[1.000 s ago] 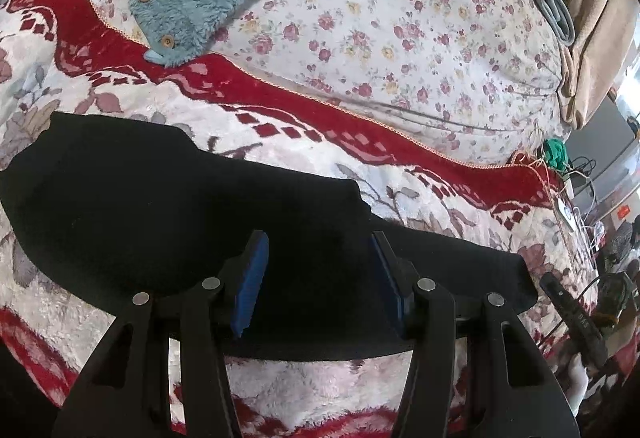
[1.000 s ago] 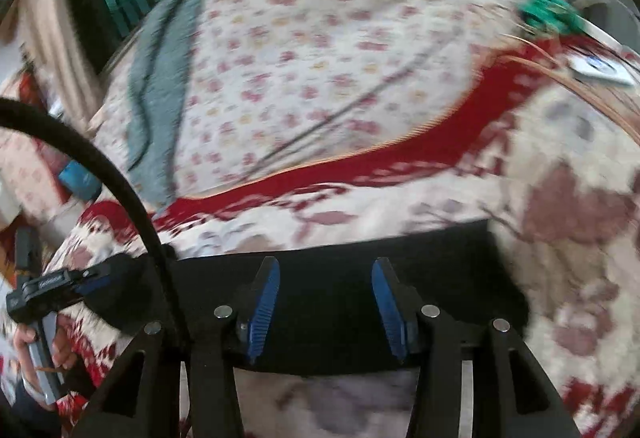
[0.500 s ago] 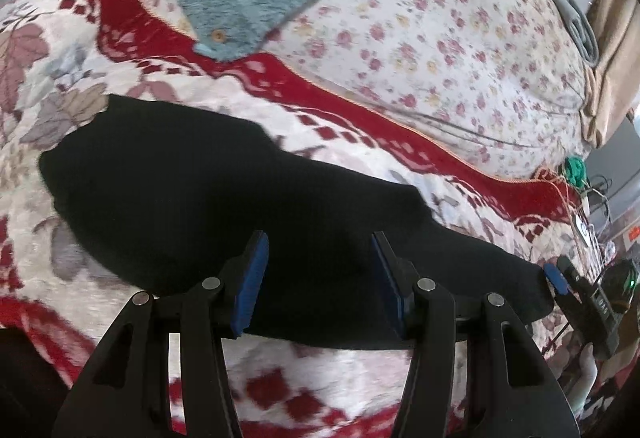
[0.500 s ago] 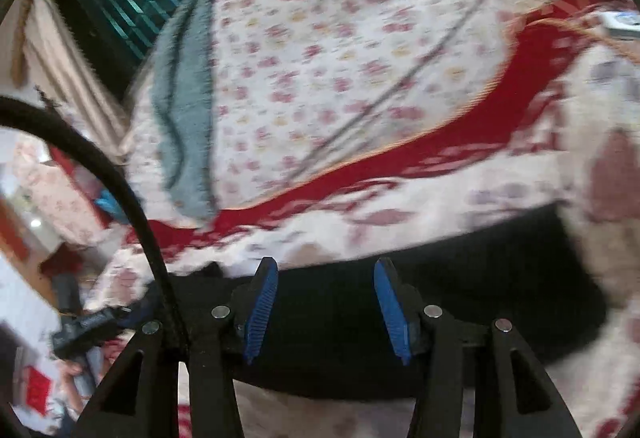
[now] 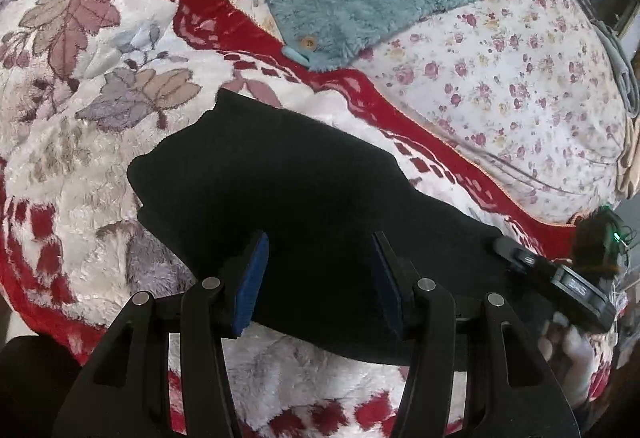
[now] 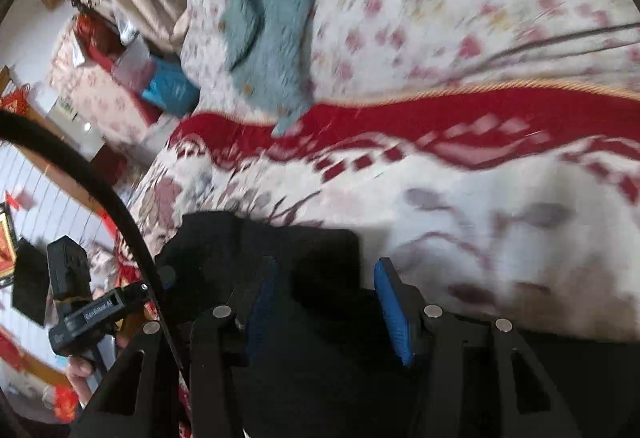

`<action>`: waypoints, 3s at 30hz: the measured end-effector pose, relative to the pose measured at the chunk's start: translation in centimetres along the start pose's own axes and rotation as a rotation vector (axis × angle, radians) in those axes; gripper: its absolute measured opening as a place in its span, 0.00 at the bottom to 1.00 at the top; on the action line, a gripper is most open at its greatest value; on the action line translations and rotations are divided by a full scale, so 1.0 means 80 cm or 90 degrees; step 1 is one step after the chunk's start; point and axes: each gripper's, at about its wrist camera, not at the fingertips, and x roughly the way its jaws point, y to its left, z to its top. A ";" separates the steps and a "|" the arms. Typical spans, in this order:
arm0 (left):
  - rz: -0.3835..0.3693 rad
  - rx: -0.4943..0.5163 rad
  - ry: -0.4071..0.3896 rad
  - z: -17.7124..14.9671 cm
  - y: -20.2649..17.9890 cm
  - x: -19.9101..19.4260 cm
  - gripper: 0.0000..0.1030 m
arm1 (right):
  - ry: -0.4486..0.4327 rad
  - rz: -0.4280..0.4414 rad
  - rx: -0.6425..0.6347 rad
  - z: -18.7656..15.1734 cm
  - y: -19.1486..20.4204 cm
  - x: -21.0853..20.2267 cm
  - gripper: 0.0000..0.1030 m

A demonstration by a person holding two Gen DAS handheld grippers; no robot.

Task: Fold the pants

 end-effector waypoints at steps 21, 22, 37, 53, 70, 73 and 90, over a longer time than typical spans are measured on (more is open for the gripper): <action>-0.015 0.043 -0.034 -0.006 -0.028 -0.030 0.50 | -0.102 -0.085 0.002 -0.033 0.005 -0.083 0.33; -0.025 0.051 -0.029 -0.007 -0.037 -0.029 0.50 | -0.107 -0.090 0.006 -0.038 0.001 -0.092 0.34; -0.096 0.245 0.068 -0.069 -0.227 0.024 0.50 | -0.214 -0.237 0.102 -0.136 -0.082 -0.290 0.44; -0.172 0.325 0.119 -0.099 -0.336 0.050 0.50 | -0.249 -0.283 0.264 -0.202 -0.165 -0.389 0.49; -0.289 0.405 0.240 -0.112 -0.445 0.116 0.50 | -0.254 -0.244 0.378 -0.212 -0.221 -0.370 0.50; -0.307 0.446 0.270 -0.115 -0.471 0.137 0.50 | -0.270 -0.235 0.383 -0.211 -0.228 -0.368 0.46; -0.399 0.709 0.456 -0.169 -0.577 0.209 0.66 | -0.335 -0.160 0.409 -0.221 -0.246 -0.374 0.46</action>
